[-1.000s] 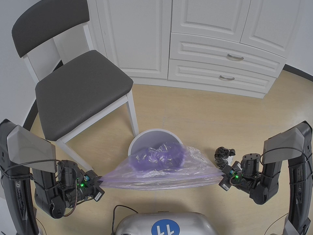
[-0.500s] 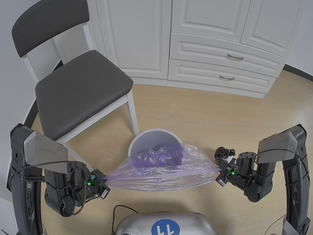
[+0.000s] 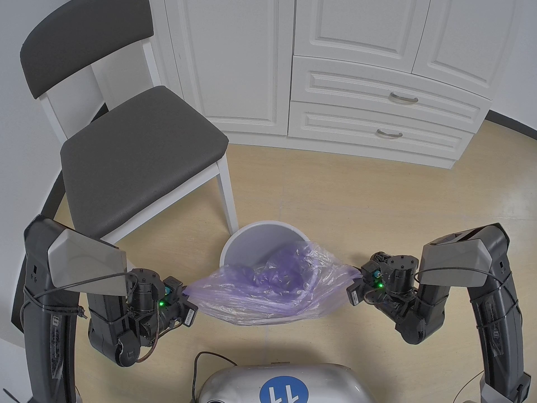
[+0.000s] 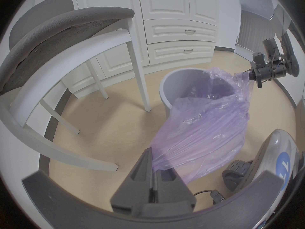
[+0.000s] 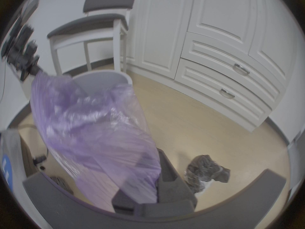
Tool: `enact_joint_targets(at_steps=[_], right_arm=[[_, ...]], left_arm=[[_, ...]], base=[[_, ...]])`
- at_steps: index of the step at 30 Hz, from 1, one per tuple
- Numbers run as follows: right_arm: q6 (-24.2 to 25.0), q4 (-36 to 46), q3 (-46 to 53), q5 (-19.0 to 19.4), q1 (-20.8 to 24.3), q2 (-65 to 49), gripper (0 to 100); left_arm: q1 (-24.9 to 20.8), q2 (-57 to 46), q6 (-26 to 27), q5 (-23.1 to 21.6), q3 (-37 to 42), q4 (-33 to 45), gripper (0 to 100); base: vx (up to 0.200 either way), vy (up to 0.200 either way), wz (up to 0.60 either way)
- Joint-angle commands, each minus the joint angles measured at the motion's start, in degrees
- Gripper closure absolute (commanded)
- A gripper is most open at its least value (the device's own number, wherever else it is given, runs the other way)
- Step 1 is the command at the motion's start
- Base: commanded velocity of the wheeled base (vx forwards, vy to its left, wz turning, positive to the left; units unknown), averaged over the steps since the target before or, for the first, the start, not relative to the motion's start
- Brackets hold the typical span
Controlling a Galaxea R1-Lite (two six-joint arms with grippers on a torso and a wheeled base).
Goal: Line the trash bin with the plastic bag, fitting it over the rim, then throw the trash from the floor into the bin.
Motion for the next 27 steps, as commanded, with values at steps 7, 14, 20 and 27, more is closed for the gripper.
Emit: enact_joint_targets(at_steps=[7,14,20,27], right_arm=[[4.3,0.4,-7.5,-1.1,0.6,2.8,100],[4.5,6.0,-11.8,-1.1,-2.6,5.0,100],[5.2,6.9,-12.4,-1.2,-3.3,5.4,100],[5.2,6.1,-11.7,-1.2,-3.2,5.0,100]], left_arm=[[0.3,0.4,-4.1,0.2,-3.5,0.0,100],[2.9,3.6,-3.9,0.2,-4.9,0.1,100],[4.8,5.8,-3.7,0.0,-6.3,0.1,100],[4.8,5.4,-3.8,-0.3,-6.3,0.0,100]], base=[[0.0,0.0,0.0],[0.0,0.0,0.0],[0.0,0.0,0.0],[0.0,0.0,0.0]])
